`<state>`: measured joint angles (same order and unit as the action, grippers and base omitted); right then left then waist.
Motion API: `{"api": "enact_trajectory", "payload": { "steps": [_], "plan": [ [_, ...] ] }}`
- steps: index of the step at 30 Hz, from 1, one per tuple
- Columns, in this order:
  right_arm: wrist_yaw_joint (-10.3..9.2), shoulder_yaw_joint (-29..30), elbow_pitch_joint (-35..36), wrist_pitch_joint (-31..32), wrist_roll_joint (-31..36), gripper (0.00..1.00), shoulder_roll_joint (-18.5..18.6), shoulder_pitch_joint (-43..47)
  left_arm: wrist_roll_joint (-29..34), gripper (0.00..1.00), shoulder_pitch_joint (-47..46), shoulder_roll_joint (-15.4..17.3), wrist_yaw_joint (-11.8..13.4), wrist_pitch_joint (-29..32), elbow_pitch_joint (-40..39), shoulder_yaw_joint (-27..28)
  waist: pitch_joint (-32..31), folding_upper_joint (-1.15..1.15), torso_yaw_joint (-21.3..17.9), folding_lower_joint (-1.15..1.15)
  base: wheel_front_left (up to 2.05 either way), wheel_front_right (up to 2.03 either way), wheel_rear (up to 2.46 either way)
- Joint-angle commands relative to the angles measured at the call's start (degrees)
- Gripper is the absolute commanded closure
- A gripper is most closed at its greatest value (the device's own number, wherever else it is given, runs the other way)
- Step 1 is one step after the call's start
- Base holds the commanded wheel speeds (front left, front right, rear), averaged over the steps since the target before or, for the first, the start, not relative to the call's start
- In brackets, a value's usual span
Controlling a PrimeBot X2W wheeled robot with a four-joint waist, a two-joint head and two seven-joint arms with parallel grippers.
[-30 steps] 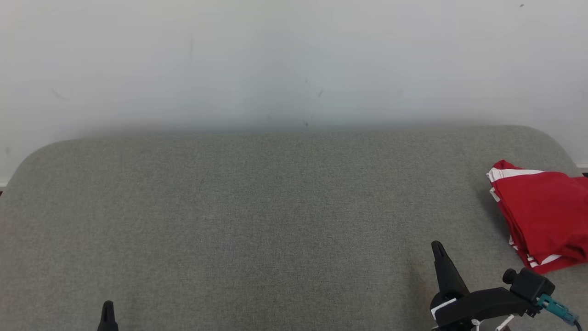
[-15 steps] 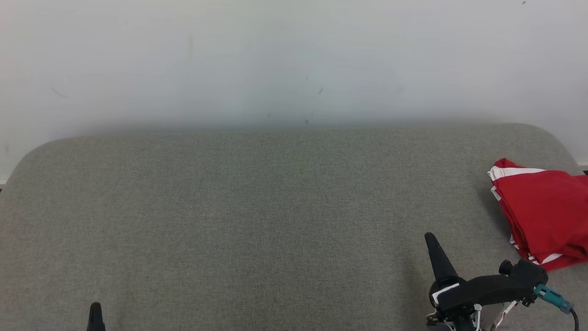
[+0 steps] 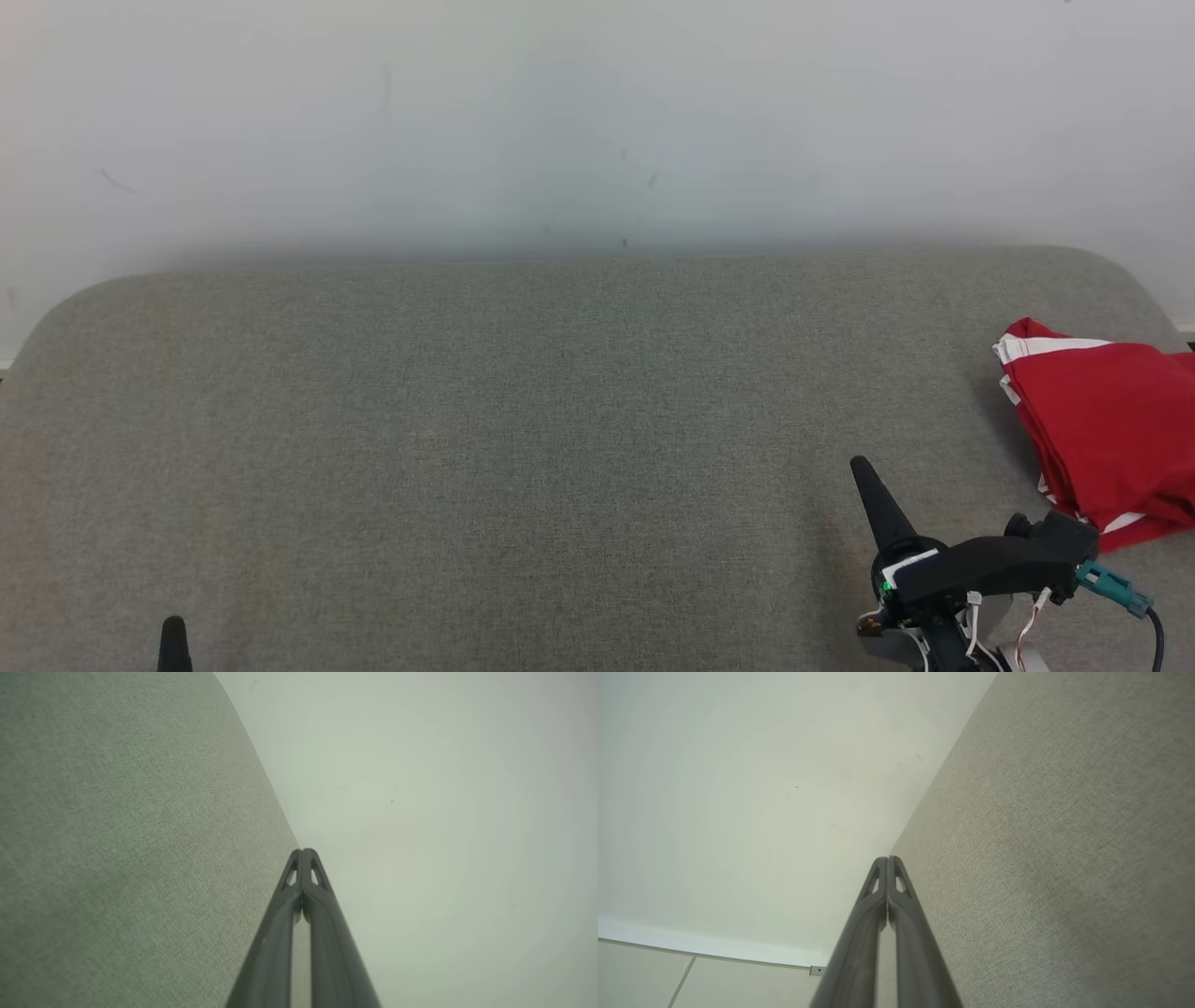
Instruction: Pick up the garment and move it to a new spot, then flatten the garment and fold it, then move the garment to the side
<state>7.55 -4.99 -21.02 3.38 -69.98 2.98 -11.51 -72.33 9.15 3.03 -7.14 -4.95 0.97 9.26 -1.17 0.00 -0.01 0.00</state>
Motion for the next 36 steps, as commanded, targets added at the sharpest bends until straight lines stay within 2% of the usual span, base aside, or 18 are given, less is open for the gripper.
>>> {"api": "enact_trajectory", "payload": {
  "steps": [1,36],
  "plan": [
    [-0.07,-0.14,0.11,0.36,-1.45,1.00,-0.05,-1.24,-1.54,1.00,0.20,-0.02,-0.38,0.13,-0.71,0.38,0.03,0.00,0.00,0.00,0.00,0.00,0.00],
    [-0.11,-1.00,-4.46,5.43,-19.60,1.00,-0.14,-6.64,-18.16,1.00,0.58,-0.12,-0.39,2.97,-2.07,3.86,1.09,0.00,0.07,0.00,0.00,0.00,0.00]
  ]
}}
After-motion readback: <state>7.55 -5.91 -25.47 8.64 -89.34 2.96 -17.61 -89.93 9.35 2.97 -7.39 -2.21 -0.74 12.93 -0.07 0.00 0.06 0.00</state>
